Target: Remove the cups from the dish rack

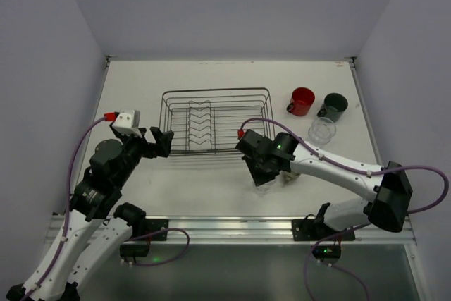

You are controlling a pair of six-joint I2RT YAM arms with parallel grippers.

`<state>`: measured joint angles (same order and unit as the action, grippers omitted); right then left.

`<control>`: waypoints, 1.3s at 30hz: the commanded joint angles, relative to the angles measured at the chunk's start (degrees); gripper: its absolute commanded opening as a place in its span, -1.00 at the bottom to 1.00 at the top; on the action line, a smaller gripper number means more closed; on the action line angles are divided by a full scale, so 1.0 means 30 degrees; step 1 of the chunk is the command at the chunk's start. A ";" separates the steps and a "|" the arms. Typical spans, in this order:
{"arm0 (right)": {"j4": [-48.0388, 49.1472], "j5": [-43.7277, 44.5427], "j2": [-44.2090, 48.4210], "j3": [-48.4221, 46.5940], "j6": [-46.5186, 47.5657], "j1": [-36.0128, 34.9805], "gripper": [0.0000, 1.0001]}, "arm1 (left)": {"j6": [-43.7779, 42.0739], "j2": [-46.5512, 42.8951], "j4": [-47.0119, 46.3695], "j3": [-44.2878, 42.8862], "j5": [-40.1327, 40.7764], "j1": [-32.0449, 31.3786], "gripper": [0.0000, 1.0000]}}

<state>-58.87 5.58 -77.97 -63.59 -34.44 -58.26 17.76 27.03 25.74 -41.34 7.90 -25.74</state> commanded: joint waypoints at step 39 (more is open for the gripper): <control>0.4469 0.2001 0.8052 -0.1245 0.1721 -0.1059 0.94 | -0.0150 0.0305 -0.0757 -0.1215 -0.0932 0.0171 1.00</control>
<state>-52.12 8.75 -62.83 -65.60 -32.53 -61.10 17.80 26.57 25.17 -40.84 7.75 -25.52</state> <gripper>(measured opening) 0.843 0.997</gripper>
